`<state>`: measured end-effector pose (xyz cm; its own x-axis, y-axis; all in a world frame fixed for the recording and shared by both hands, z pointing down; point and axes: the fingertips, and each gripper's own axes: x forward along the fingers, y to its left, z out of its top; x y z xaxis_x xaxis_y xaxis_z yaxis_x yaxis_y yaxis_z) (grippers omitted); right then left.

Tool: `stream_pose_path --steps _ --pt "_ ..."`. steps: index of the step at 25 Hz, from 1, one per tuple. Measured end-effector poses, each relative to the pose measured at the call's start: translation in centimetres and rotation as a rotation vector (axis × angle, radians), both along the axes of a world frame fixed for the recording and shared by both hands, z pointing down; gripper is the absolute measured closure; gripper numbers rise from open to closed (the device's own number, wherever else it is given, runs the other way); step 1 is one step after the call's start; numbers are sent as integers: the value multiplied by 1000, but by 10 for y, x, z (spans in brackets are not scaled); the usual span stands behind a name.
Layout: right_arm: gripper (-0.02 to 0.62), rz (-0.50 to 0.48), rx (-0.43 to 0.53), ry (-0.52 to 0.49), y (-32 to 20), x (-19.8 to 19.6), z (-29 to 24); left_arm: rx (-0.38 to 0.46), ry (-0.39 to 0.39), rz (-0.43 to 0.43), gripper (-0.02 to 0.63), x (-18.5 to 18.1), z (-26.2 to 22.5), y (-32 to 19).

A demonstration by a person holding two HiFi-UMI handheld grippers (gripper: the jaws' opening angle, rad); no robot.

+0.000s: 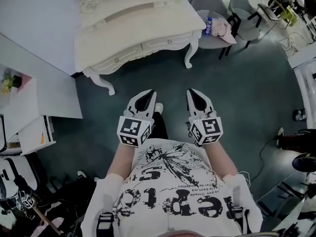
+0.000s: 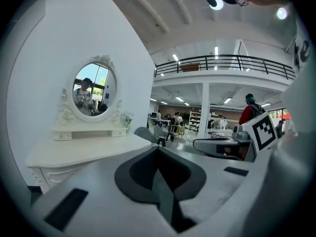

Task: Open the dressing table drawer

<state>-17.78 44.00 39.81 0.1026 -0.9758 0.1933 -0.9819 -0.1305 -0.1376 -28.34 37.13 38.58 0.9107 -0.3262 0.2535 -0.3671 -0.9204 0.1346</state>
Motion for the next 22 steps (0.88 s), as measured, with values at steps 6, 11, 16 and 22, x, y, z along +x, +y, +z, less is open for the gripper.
stream_pose_path --steps 6,11,16,22 --pt "577 3 -39 5 -90 34 6 -18 18 7 592 40 1 -98" --pt "577 27 -37 20 -176 68 3 -8 10 32 592 75 1 -189" --pt "577 47 -44 17 -251 98 3 -6 5 44 592 106 -3 -268" --pt "577 55 -54 -4 -316 132 8 5 -24 49 592 133 0 -335"
